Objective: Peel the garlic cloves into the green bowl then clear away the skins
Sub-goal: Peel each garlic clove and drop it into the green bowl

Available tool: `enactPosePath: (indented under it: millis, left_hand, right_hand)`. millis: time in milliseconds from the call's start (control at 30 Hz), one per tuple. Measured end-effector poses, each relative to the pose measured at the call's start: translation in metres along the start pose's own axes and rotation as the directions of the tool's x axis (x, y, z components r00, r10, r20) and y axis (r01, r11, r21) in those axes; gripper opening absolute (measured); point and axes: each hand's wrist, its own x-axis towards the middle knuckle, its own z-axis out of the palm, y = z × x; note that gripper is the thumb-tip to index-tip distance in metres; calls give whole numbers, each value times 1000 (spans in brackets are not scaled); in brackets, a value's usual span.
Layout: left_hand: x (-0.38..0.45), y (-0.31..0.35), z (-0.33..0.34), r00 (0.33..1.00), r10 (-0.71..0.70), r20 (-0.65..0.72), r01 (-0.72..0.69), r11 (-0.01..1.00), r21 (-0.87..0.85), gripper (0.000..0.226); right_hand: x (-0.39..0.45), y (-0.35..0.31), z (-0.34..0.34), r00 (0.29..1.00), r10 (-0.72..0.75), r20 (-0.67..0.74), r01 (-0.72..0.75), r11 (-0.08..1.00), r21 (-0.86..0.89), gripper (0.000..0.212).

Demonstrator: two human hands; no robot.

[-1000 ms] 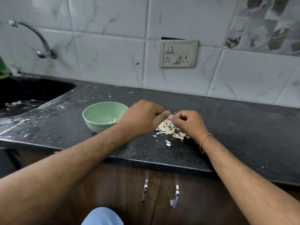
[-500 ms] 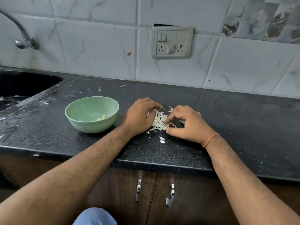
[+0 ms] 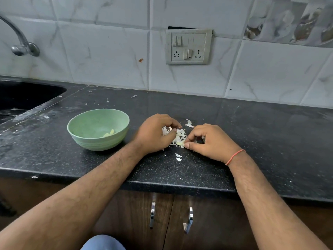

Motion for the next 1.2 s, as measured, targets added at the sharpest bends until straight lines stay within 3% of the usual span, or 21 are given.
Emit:
enactPosePath:
  millis: [233,633,867,1067,1200]
  left_hand:
    - [-1,0,-2,992,66,106,-67,998,11,18]
    - [2,-5,0,975,120,185,-119,993,-18,8]
    - [3,-1,0,975,114,189,-111,993,-26,10]
    - [2,-1,-1,994,60,91,-55,997,-56,22]
    - [2,-1,-4,1000,4,29,-1,995,-104,24]
  right_hand:
    - [-2,-3,-2,996,85,5,-85,995,58,11]
    - [0,-4,6,999,39,-30,-39,999,18,15]
    - [0,-7,8,999,-5,-35,2,997,-80,10]
    - [2,-15,9,978,-102,-181,74,985,-156,4]
    - [4,-22,12,960,-129,-249,86,981,-176,11]
